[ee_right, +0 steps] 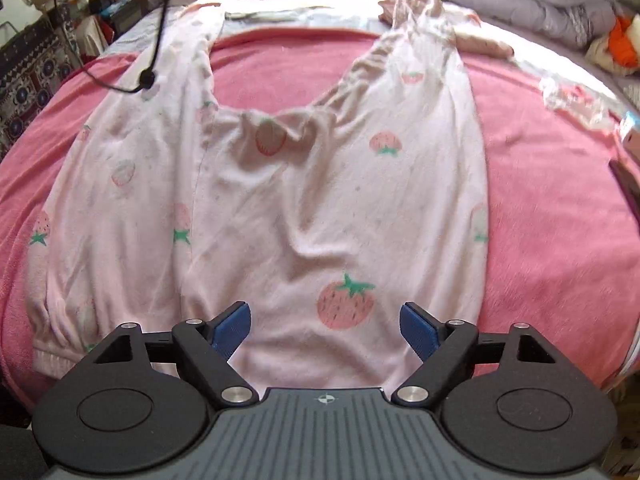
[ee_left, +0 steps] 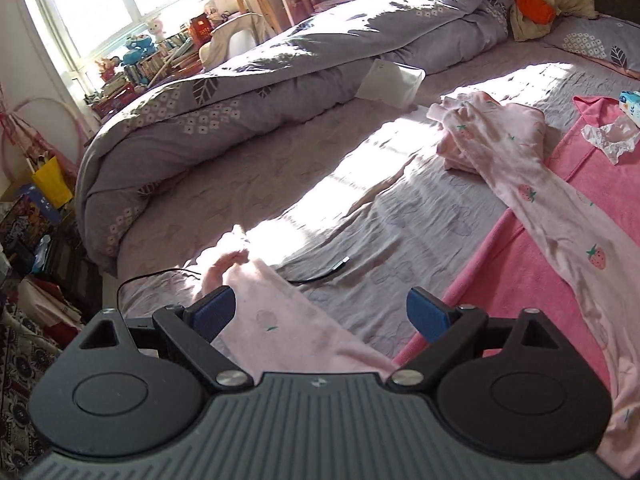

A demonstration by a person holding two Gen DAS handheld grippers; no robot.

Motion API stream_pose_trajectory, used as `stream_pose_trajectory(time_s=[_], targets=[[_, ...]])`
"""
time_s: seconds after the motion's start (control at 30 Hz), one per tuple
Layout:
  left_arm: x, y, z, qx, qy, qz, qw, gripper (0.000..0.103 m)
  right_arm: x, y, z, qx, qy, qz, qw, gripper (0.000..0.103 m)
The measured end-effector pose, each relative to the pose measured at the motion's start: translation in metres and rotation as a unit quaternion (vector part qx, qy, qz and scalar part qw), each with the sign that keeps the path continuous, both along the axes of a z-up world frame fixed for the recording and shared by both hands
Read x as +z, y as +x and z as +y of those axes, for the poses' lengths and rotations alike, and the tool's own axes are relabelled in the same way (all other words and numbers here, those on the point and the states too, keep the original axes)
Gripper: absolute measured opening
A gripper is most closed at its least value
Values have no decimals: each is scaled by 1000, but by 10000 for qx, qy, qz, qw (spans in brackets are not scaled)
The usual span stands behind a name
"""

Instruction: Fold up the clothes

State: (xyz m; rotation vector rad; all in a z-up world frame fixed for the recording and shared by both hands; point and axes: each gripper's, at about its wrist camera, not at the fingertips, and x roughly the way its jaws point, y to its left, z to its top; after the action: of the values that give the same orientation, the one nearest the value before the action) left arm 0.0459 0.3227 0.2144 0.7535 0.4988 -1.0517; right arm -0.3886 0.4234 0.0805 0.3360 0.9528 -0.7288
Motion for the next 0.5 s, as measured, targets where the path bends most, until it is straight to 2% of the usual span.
stream_pose_trajectory(time_s=[0.07,0.17,0.23,0.3,0.37,0.5], targets=[[12,9,42,253,-21,-27,9997,95,9,18,-8,86,-314,-157,9993,83],[14,9,98,565,75,107,9983,95,5,60,-23,249,-714,-165,9970,84],[6,2,132,660,214,238,9973,95,-14,78,-30,141,-511,96,9985,83],[-5,-11,157,734,344,338,9961,95,-32,65,-10,-247,-268,0,9993,79],[-19,-27,175,851,450,534,9939,95,-44,47,16,-563,-171,-112,9982,79],[-42,-66,193,854,388,1088,9896,95,-33,21,55,-464,-274,-30,9985,79]])
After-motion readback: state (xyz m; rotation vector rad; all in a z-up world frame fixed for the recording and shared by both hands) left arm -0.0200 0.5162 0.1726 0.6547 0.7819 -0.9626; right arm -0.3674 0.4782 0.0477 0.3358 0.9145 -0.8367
